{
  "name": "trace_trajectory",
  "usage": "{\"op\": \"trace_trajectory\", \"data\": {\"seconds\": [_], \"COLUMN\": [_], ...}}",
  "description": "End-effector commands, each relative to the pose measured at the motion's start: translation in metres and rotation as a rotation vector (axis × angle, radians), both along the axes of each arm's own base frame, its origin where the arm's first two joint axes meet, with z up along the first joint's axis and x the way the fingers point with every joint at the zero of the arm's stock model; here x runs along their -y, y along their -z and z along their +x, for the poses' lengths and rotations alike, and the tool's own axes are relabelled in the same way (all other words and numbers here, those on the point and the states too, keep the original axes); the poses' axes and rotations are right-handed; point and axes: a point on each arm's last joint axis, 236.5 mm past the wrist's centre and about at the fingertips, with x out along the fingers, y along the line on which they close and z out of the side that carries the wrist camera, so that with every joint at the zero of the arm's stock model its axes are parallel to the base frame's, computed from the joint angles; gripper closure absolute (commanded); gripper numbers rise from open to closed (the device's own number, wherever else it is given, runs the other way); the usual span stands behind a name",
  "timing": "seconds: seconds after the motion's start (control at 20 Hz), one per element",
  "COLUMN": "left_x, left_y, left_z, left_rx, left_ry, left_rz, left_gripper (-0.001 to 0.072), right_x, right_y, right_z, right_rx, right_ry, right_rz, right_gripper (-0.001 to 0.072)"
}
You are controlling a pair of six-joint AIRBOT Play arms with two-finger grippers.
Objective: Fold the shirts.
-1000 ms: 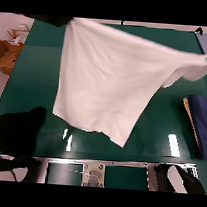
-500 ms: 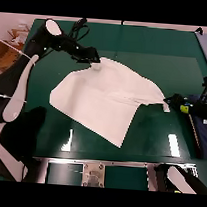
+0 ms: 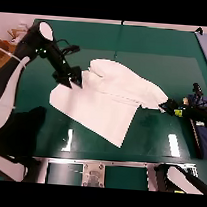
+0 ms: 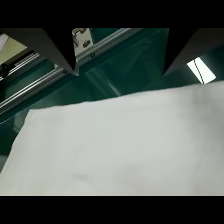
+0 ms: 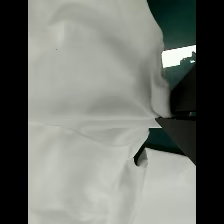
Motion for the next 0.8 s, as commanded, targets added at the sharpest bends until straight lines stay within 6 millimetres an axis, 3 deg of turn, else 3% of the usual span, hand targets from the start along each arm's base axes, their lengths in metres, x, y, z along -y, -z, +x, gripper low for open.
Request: {"op": "trace_trajectory", "data": {"seconds": [0.0, 0.15, 0.25, 0.45, 0.7, 0.75], "left_x": [-0.032, -0.038, -0.033, -0.011, -0.038, -0.042], "left_y": [0.018, 0.055, 0.081, 0.115, 0.130, 0.132], "left_z": [-0.062, -0.099, -0.105, -0.082, -0.049, -0.042], "left_rx": [-0.002, 0.085, 0.126, 0.184, 0.373, 0.404], "left_ry": [-0.017, -0.204, -0.346, -0.639, -0.731, -0.735], "left_rz": [0.120, 0.103, 0.058, -0.107, -0.069, -0.057], "left_gripper": [0.0110, 0.0109, 0.0110, 0.0110, 0.0116, 0.0231], "right_x": [-0.004, -0.012, -0.020, -0.040, -0.049, -0.050], "right_y": [0.012, 0.028, 0.032, 0.032, 0.035, 0.036], "right_z": [-0.008, -0.015, -0.017, -0.020, -0.024, -0.026], "right_rx": [-0.028, -0.047, -0.051, -0.052, -0.062, -0.068], "right_ry": [0.000, 0.001, -0.021, -0.086, -0.108, -0.109], "right_rz": [0.007, -0.008, -0.012, -0.014, -0.009, -0.006], "right_gripper": [0.0695, 0.0696, 0.0695, 0.0695, 0.0695, 0.0695]}}
